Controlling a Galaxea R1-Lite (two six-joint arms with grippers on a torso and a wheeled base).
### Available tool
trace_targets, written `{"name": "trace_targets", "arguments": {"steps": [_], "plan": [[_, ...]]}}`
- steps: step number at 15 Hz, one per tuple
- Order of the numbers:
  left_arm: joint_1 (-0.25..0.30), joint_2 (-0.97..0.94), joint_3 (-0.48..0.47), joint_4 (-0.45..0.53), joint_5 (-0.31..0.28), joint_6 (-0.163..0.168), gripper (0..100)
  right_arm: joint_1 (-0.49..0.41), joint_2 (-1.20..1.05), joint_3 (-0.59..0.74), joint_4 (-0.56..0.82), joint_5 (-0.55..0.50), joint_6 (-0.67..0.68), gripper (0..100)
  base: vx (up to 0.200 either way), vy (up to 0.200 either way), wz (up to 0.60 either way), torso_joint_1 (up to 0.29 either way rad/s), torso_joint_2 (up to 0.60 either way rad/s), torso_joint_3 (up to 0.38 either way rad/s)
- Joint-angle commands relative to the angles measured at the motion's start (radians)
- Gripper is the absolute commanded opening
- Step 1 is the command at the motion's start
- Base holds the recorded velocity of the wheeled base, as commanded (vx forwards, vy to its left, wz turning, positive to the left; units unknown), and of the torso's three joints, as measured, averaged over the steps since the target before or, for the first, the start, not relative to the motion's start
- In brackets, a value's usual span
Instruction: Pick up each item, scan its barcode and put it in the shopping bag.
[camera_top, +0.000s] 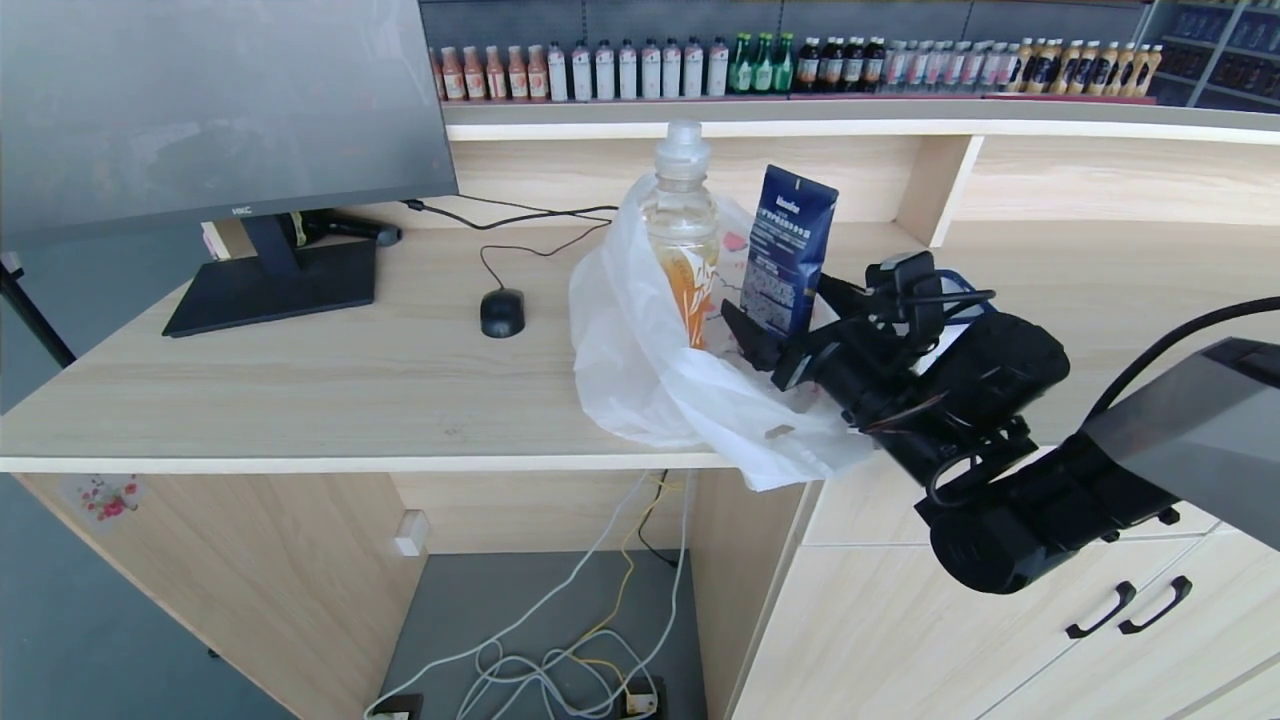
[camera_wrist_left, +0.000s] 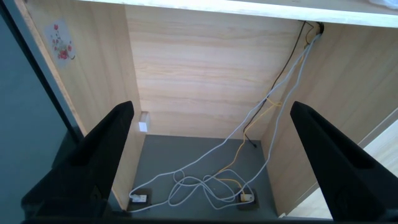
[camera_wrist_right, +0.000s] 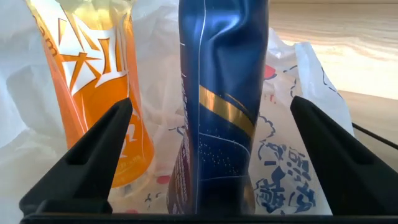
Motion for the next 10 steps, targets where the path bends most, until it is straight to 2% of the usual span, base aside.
{"name": "trace_targets", "arguments": {"steps": [1, 7, 10], "plan": [[0.000, 0.000, 0.000, 0.000, 0.000, 0.000, 100, 0.001, -0.067, 0.029, -0.002, 0.001, 0.000, 100, 0.000, 0.000, 0.00, 0.000, 0.00, 0.000], [0.000, 0.000, 0.000, 0.000, 0.000, 0.000, 100, -0.007, -0.226, 0.115, -0.002, 0.001, 0.000, 100, 0.000, 0.000, 0.00, 0.000, 0.00, 0.000], [0.000, 0.000, 0.000, 0.000, 0.000, 0.000, 100, 0.013, -0.400, 0.227, -0.002, 0.001, -0.009, 100, 0.000, 0.000, 0.00, 0.000, 0.00, 0.000]]}}
